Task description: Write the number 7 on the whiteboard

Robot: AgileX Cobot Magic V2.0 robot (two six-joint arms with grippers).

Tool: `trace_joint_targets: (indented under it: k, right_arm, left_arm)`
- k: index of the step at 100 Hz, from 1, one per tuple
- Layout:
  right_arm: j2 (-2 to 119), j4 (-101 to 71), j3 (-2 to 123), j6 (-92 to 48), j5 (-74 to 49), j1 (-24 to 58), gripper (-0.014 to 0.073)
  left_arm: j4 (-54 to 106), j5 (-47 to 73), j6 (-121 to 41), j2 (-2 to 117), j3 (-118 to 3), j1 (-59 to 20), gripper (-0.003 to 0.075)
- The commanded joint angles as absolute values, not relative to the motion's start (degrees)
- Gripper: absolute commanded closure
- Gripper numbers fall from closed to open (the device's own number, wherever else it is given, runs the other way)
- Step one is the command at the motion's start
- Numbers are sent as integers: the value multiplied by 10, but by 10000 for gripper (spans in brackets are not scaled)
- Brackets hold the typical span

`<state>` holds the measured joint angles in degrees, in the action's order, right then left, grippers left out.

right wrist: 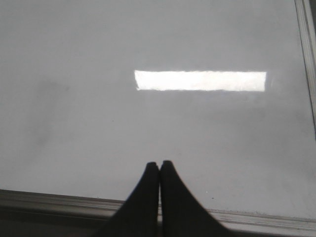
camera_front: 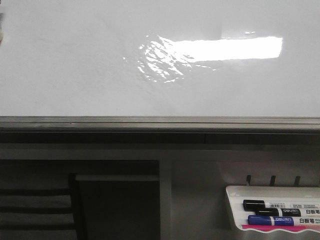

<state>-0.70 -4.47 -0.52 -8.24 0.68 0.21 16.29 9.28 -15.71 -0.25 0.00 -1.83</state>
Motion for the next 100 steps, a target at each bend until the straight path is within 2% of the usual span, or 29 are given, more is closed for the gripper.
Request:
trace_joint_targets:
  k: [1, 55, 80, 100]
  right_arm:
    - [-18, -40, -22, -87, 51, 2, 665]
    - [-18, -40, -22, -87, 66, 2, 665]
    - [-17, -127, -9, -85, 65, 2, 665]
    - [-6, -127, 60, -85, -10, 2, 665]
  left_arm:
    - [169, 49, -152, -20, 18, -21, 741]
    - [190, 42, -152, -20, 18, -21, 741]
    - [190, -32, -152, -20, 18, -21, 741]
    - [241, -55, -152, -20, -16, -21, 741]
